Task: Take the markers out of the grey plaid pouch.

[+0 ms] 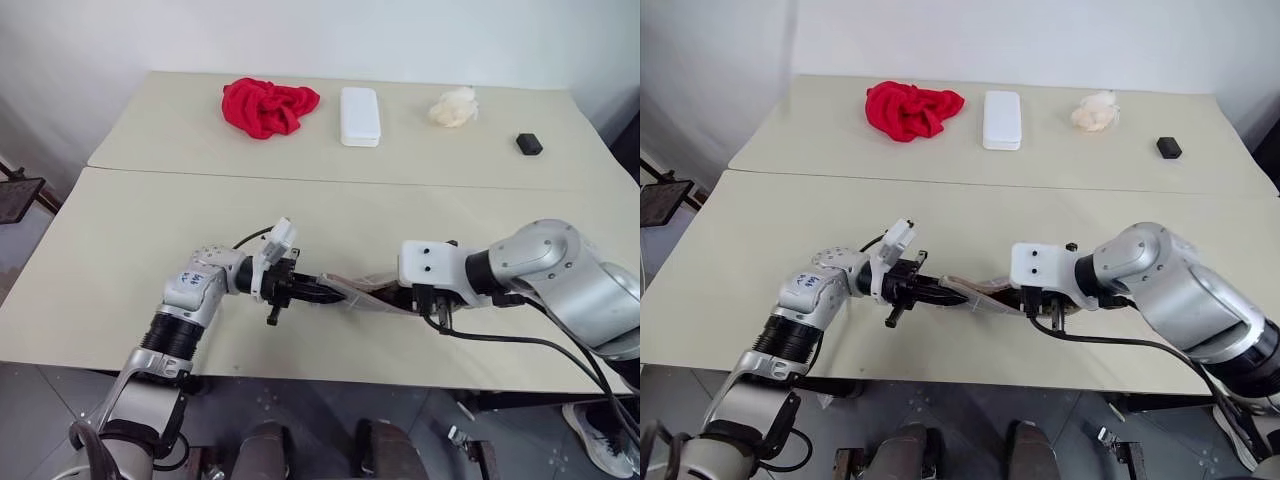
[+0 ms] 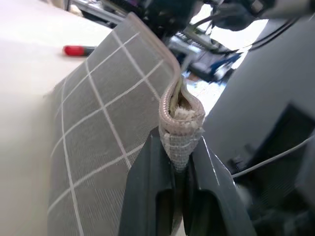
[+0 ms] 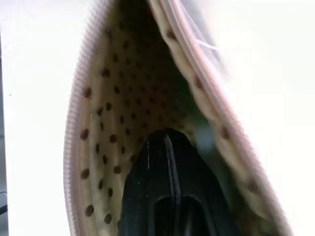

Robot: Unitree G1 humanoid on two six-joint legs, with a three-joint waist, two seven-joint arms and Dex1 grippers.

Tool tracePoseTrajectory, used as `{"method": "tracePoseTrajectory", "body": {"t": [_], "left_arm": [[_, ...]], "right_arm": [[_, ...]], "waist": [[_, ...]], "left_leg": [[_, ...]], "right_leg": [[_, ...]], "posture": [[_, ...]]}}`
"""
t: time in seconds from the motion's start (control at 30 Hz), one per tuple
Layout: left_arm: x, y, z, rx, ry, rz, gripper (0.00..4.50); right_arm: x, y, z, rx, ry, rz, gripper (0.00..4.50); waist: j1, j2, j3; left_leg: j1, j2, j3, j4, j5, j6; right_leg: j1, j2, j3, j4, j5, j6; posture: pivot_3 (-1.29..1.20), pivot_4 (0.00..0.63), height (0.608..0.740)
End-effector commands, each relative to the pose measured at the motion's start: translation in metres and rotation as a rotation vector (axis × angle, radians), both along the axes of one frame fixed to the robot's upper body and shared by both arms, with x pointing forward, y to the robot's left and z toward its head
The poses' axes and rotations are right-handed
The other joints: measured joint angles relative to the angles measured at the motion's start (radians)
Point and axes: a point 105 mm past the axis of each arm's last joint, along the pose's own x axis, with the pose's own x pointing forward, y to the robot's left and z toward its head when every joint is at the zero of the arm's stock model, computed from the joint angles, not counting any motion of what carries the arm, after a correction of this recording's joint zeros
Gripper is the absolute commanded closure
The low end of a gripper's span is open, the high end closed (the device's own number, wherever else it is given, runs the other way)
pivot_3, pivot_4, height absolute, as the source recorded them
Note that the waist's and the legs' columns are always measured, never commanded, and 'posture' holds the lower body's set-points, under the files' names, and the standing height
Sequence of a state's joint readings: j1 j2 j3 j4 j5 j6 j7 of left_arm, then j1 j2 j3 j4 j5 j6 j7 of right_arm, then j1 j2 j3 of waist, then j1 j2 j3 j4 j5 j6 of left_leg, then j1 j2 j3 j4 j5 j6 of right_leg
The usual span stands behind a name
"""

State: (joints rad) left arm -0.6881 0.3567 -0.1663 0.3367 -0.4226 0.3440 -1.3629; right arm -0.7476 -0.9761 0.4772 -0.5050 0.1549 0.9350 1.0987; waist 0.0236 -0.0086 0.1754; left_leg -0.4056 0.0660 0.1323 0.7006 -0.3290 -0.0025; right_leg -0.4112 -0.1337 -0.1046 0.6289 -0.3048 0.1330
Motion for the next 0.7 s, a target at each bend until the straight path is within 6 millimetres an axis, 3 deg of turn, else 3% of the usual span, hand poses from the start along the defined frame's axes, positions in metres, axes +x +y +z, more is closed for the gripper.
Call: {"method": "tracePoseTrajectory", "body": {"t": [0.03, 0.17, 0.23, 0.33, 0.57, 0.6, 0.7], "left_arm": [[0.004, -0.004, -0.002, -0.004, -0.063, 0.03, 4.44], [0.0, -0.002, -0.003, -0.032, -0.007, 0.033, 4.44], [-0.001, -0.001, -0.005, -0.03, 0.003, 0.032, 4.44], [0.0, -0.001, -0.004, -0.041, 0.011, 0.041, 4.44], [-0.004, 0.0, -0.004, -0.037, 0.031, 0.027, 4.44], [-0.005, 0.0, -0.004, -0.036, 0.038, 0.021, 4.44], [-0.007, 0.0, -0.003, -0.037, 0.063, 0.007, 4.44]], "right_arm": [[0.014, -0.001, -0.001, -0.012, -0.071, -0.029, 4.49], [0.027, 0.0, 0.001, 0.001, -0.127, -0.052, 4.49], [0.03, 0.001, 0.003, 0.0, -0.155, -0.046, 4.15], [0.033, 0.001, 0.004, -0.008, -0.202, -0.039, 3.38], [0.045, 0.004, 0.009, 0.004, -0.327, -0.03, 1.07], [0.046, 0.005, 0.006, 0.002, -0.321, -0.028, 0.84], [0.049, 0.007, -0.003, 0.004, -0.311, -0.029, 0.84]], "waist": [[0.0, 0.0, 0.0], [-0.003, 0.0, 0.0], [-0.005, 0.0, 0.0], [-0.005, 0.0, 0.0], [-0.007, 0.0, 0.0], [-0.007, 0.0, 0.0], [-0.007, 0.0, 0.0]], "left_leg": [[0.0, 0.0, 0.0, 0.0, 0.0, 0.0], [0.0, 0.0, 0.0, -0.001, 0.0, 0.0], [0.0, 0.0, 0.0, -0.001, 0.0, 0.0], [0.0, 0.0, 0.0, -0.001, 0.0, 0.0], [0.0, 0.0, 0.0, -0.001, 0.0, 0.0], [0.0, 0.0, 0.0, -0.001, 0.0, 0.0], [0.0, 0.0, 0.0, -0.001, 0.0, 0.0]], "right_leg": [[0.0, 0.0, 0.0, 0.0, 0.0, 0.0], [-0.001, 0.0, 0.0, 0.0, 0.0, 0.0], [-0.001, 0.0, 0.0, 0.0, 0.0, 0.0], [-0.001, 0.0, 0.0, 0.0, 0.0, 0.0], [0.0, 0.0, 0.0, 0.0, 0.0, 0.0], [-0.001, 0.0, 0.0, 0.0, 0.0, 0.0], [0.0, 0.0, 0.0, 0.0, 0.0, 0.0]], "posture": [[0.0, 0.15, 0.74], [0.0, 0.15, 0.74], [0.0, 0.15, 0.74], [0.0, 0.15, 0.74], [0.0, 0.15, 0.74], [0.0, 0.15, 0.74], [0.0, 0.15, 0.74]]}}
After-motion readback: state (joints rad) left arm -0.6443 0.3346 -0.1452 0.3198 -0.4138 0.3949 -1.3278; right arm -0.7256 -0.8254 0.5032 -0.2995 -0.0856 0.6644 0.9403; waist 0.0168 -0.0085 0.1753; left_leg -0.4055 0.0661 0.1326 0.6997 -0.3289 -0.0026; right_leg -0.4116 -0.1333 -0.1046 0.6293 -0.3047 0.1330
